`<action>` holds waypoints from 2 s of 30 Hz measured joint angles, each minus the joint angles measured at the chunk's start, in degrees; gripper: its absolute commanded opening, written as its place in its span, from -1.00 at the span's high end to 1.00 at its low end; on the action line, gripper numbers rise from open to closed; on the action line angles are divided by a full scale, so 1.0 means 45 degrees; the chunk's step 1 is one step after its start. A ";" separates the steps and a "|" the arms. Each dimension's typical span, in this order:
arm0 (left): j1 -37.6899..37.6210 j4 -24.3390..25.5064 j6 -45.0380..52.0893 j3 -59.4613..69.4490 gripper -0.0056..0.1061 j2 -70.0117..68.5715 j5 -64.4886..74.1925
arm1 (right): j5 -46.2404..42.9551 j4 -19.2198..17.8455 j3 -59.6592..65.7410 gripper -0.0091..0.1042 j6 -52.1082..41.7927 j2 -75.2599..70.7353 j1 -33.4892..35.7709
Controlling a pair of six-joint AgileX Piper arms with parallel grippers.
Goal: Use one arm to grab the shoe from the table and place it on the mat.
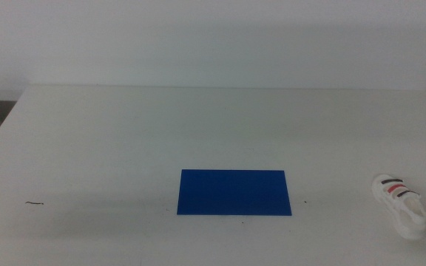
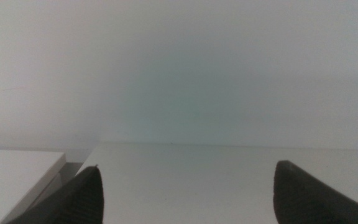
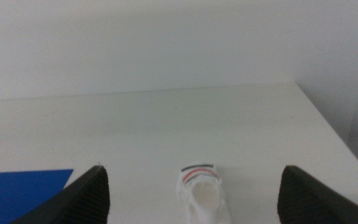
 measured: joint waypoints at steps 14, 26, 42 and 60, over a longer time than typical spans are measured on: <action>0.0000 0.0000 0.0000 0.0000 -0.78 0.0000 0.0000 | 0.5797 0.0527 -0.6487 -0.80 0.0416 0.4176 0.0000; 0.0000 0.0000 0.0000 0.0000 -0.78 0.0000 0.0000 | 1.1212 0.0613 -1.1751 -0.80 -0.0062 1.2007 0.0000; 0.0000 0.0000 0.0000 0.0000 -0.78 0.0000 0.0000 | 0.7881 -0.1393 -1.2215 -0.80 -0.1278 1.8955 0.0378; 0.0000 0.0000 0.0000 0.0000 -0.78 0.0000 0.0000 | 0.6204 -0.1712 -1.2291 0.56 -0.0117 2.2407 0.0875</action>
